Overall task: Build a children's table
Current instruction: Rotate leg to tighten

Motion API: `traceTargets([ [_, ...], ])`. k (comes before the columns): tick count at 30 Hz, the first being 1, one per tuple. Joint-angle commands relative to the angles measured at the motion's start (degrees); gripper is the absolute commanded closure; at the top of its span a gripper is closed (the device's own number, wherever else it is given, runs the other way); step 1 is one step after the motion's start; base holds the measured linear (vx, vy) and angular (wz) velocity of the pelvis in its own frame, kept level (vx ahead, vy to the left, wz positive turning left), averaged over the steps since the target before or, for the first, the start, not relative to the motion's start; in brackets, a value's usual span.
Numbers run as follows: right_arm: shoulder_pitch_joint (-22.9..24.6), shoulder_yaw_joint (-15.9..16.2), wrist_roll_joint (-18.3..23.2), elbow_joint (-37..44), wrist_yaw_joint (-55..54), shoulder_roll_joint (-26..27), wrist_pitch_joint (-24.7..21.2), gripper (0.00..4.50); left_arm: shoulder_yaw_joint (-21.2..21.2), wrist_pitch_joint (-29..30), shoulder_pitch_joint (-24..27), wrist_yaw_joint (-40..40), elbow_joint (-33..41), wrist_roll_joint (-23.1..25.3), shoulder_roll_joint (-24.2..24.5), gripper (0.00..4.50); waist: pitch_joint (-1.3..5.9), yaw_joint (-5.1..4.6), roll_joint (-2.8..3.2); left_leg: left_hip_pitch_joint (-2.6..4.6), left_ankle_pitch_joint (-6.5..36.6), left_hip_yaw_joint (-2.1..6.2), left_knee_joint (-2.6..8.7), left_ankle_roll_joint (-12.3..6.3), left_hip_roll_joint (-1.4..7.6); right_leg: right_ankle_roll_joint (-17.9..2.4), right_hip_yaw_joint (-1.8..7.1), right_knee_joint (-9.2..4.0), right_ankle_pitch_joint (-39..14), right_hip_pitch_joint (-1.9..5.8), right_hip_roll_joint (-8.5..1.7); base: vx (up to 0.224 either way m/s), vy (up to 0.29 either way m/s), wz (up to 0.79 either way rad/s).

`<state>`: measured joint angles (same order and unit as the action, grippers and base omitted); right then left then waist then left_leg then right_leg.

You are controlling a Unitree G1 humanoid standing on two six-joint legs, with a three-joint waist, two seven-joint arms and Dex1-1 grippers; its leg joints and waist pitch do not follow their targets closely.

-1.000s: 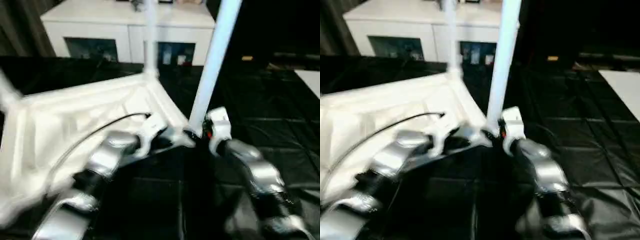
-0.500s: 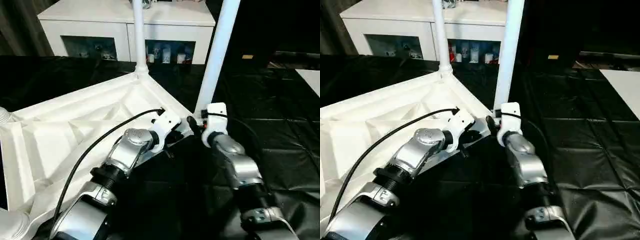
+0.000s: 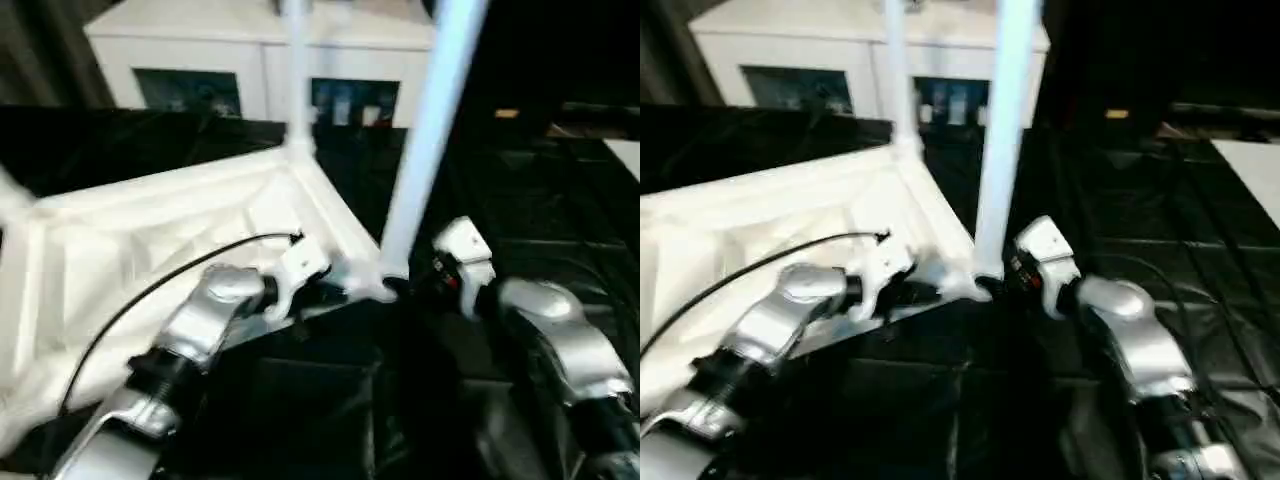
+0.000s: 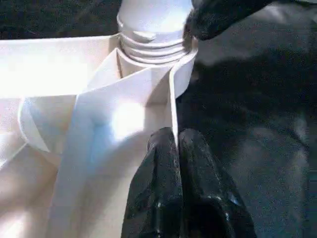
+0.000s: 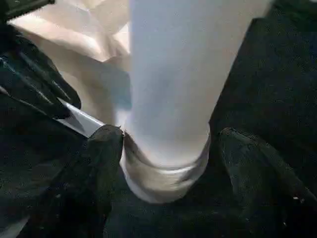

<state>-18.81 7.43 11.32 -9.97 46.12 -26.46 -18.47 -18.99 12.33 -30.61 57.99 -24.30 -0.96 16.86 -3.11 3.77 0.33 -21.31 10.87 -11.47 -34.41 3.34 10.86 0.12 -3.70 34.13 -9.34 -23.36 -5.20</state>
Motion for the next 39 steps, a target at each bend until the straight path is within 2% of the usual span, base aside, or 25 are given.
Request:
traceTargets([
  [1, 0.74, 0.34, 1.88, 1.92, 2.42, -1.67, 0.19, 1.2, -1.04, -2.01, -0.14, 3.82, 4.02, -2.0, 0.99, 4.5, 3.63, 0.06, -0.41, 1.13, 14.29, 1.18, 4.46, -2.35, 2.54, -12.78, 2.46, -4.01, -16.28, 2.53, -3.1, 0.0, 0.0, 0.0],
  [4, 1.26, 0.89, 2.36, 2.8, 3.79, -2.29, -0.13, 1.2, -1.37, -1.86, 0.29, 5.48, 4.87, -2.43, 1.68, 4.5, 3.62, 0.08, -0.44, 1.19, 15.01, 1.15, 4.5, -2.0, 2.6, -12.29, 2.55, -4.17, -16.96, 2.44, -3.19, 0.0, 0.0, 0.0],
  [5, 1.51, 1.2, 2.46, 3.25, 4.46, -2.6, -0.21, 1.2, -1.6, -1.91, 0.51, 6.41, 5.3, -2.63, 2.06, 4.5, 3.61, 0.06, -0.47, 0.95, 14.5, 1.22, 4.53, -1.99, 2.5, -12.13, 2.52, -4.1, -16.85, 2.58, -3.18, 0.0, 0.0, 0.0],
  [8, 1.88, 1.49, 2.38, 3.96, 5.67, -3.05, -0.56, 1.2, -1.9, -1.78, 0.86, 7.76, 6.01, -2.89, 2.68, 4.5, 3.7, 0.13, -0.43, 1.0, 13.68, 1.2, 4.46, -2.06, 2.55, -12.08, 2.54, -4.0, -16.07, 2.52, -3.19, 0.0, 0.0, 0.0],
  [10, 2.89, 2.88, 1.55, 5.07, 8.95, -4.66, -0.97, 1.2, -2.45, -1.28, 1.65, 11.28, 7.62, -3.81, 3.8, 4.5, 3.71, 0.39, -0.34, 0.96, 13.19, 1.23, 4.48, -2.13, 2.57, -12.13, 2.54, -3.93, -15.73, 2.63, -3.23, 0.0, 0.0, 0.0],
  [13, 3.48, 3.78, 1.5, 5.57, 10.3, -5.59, -1.08, 1.2, -2.6, -1.17, 1.74, 11.87, 7.99, -3.93, 4.11, 4.5, 3.79, 0.9, -0.35, 1.05, 12.58, 1.12, 4.39, -2.44, 2.59, -12.66, 2.57, -3.76, -13.96, 2.51, -3.13, 0.0, 0.0, 0.0],
  [17, 3.55, 4.28, 1.41, 5.01, 10.21, -5.59, -1.21, 1.2, -2.66, -1.24, 1.58, 11.69, 7.92, -4.01, 4.27, 4.5, 3.72, 1.06, -0.36, 1.01, 13.1, 1.17, 4.48, -2.03, 2.59, -12.65, 2.56, -3.76, -14.66, 2.58, -3.2, 0.0, 0.0, 0.0],
  [19, 3.55, 4.33, 1.5, 4.98, 10.34, -5.44, -1.65, 1.3, -2.58, -1.23, 1.61, 11.72, 7.99, -4.01, 4.33, 4.5, 3.71, 1.03, -0.36, 1.02, 13.4, 1.2, 4.48, -1.86, 2.57, -12.44, 2.57, -3.84, -15.27, 2.59, -3.22, 0.0, 0.0, 0.0],
  [20, 3.55, 4.33, 1.5, 4.98, 10.34, -5.44, -1.65, 1.54, -2.58, -1.23, 1.61, 11.72, 7.99, -4.01, 4.33, 4.5, 3.73, 1.04, -0.37, 1.05, 13.43, 1.2, 4.47, -1.82, 2.54, -12.33, 2.56, -3.87, -15.52, 2.6, -3.21, 0.0, 0.0, 0.0],
  [25, 3.59, 4.23, 2.03, 5.33, 11.24, -5.4, -2.65, 1.79, -2.25, -0.98, 1.76, 12.1, 8.3, -3.78, 4.51, 4.5, 3.83, 1.06, -0.31, 0.97, 12.41, 1.23, 4.42, -1.97, 2.57, -12.55, 2.53, -3.64, -13.86, 2.65, -3.16, 0.0, 0.0, 0.0],
  [31, 3.71, 4.06, 2.5, 5.29, 10.84, -5.17, -3.15, 1.81, -2.32, -0.82, 1.69, 11.94, 8.12, -3.67, 4.73, 4.5, 3.89, 1.12, -0.34, 1.01, 12.22, 1.19, 4.35, -2.04, 2.57, -13.0, 2.54, -3.55, -13.15, 2.73, -3.21, 0.0, 0.0, 0.0],
  [33, 3.56, 3.66, 2.53, 4.87, 9.94, -4.52, -3.06, 1.81, -2.2, -0.74, 1.65, 11.45, 7.9, -3.52, 4.6, 4.5, 3.84, 1.09, -0.33, 1.03, 12.45, 1.19, 4.38, -1.97, 2.56, -12.89, 2.53, -3.6, -13.58, 2.68, -3.19, 0.0, 0.0, 0.0],
  [35, 1.45, 1.62, 0.75, 0.17, 1.35, 0.38, -2.86, 1.82, -1.06, 1.06, 0.55, 6.4, 4.6, -2.24, 2.6, 4.5, 3.76, 0.82, -0.32, 0.84, 12.98, 1.23, 4.43, -1.38, 2.44, -12.7, 2.48, -3.71, -14.88, 2.63, -3.22, 0.0, 0.0, 0.0],
  [36, 0.9, 1.32, 0.15, -1.05, -0.69, 1.38, -3.0, 1.82, -0.68, 1.27, 0.17, 4.81, 3.56, -1.89, 1.9, 4.5, 3.58, 0.47, -0.51, 0.93, 14.29, 1.16, 4.48, -0.74, 2.22, -12.09, 2.37, -4.13, -17.69, 2.45, -3.11, 0.0, 0.0, 0.0],
  [37, -0.31, 0.28, -0.76, -3.51, -5.7, 4.03, -3.06, 1.82, -0.1, 2.02, -0.63, 1.5, 1.57, -1.15, 0.38, 4.5, 3.57, 0.38, -0.42, 1.19, 15.1, 1.26, 4.47, -0.03, 2.17, -11.38, 2.35, -4.32, -20.29, 2.32, -3.24, 0.0, 0.0, 0.0],
  [39, -2.09, -1.63, -1.19, -6.75, -12.93, 8.1, -3.76, 1.83, 0.78, 3.62, -1.87, -3.38, -1.04, -0.28, -1.94, 4.5, 3.54, 0.0, -0.28, 1.07, 15.55, 1.28, 4.47, 0.34, 2.07, -11.25, 2.36, -4.31, -21.06, 2.18, -3.17, 0.0, 0.0, 0.0],
])
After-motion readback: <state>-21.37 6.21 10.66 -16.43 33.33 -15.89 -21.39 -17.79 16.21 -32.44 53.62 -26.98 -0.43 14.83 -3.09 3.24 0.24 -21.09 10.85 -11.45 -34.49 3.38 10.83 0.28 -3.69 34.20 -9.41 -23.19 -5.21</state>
